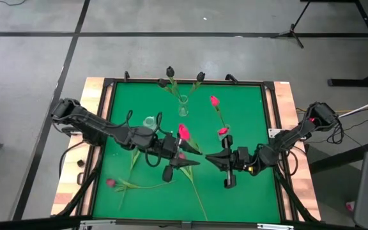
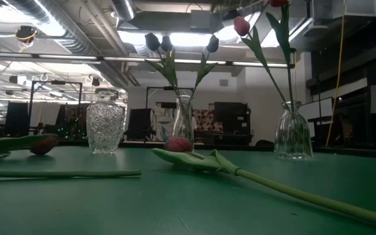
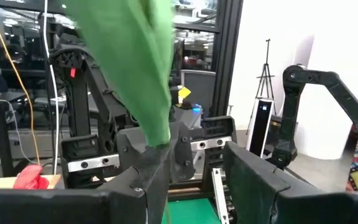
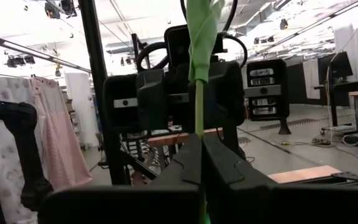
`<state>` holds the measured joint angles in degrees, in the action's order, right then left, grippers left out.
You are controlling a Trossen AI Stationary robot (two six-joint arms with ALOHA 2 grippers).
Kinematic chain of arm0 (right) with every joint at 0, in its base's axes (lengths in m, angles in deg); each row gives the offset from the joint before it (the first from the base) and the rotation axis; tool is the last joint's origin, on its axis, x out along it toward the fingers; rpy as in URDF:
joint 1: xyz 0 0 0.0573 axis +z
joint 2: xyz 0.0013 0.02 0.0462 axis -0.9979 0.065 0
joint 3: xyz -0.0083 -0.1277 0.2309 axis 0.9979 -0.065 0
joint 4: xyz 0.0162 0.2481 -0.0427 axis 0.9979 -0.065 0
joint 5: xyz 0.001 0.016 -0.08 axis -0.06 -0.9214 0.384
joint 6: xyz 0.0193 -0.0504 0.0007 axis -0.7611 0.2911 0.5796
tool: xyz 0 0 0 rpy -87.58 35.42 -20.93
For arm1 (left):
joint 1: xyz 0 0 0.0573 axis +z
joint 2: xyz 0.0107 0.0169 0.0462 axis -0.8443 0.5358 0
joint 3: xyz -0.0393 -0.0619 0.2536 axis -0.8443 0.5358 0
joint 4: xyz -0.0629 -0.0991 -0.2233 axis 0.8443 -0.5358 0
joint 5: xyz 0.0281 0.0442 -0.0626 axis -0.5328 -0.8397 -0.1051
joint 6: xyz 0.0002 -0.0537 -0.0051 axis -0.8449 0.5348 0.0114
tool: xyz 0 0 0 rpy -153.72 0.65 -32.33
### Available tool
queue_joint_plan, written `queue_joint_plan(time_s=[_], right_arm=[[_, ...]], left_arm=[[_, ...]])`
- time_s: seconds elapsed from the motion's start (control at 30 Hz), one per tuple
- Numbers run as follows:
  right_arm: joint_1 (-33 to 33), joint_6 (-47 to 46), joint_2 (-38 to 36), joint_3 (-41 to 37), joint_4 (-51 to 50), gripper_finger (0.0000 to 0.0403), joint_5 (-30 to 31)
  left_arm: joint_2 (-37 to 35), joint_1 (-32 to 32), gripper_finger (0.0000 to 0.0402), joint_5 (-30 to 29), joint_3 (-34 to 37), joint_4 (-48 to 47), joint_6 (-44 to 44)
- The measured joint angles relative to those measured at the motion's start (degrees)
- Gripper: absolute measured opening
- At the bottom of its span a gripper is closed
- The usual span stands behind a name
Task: Sort flowers into vase by color
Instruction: Put the pink tulip into the bottom right transparent vase
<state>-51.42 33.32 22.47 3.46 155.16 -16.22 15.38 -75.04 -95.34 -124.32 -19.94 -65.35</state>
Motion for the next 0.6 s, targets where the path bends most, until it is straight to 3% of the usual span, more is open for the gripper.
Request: queue_joint_plan(time_s=[0.23,0.6], right_arm=[[0.0,0.7,0.0,0.0,1.5,0.0000,1.1],[0.0,1.8,0.0,0.0,1.9,0.0000,-2.8]], left_arm=[[0.4,0.9,0.0145,0.1,0.0,-2.3,2.3],[0.5,1.5,0.0145,-0.1,0.0,-3.2,3.0]])
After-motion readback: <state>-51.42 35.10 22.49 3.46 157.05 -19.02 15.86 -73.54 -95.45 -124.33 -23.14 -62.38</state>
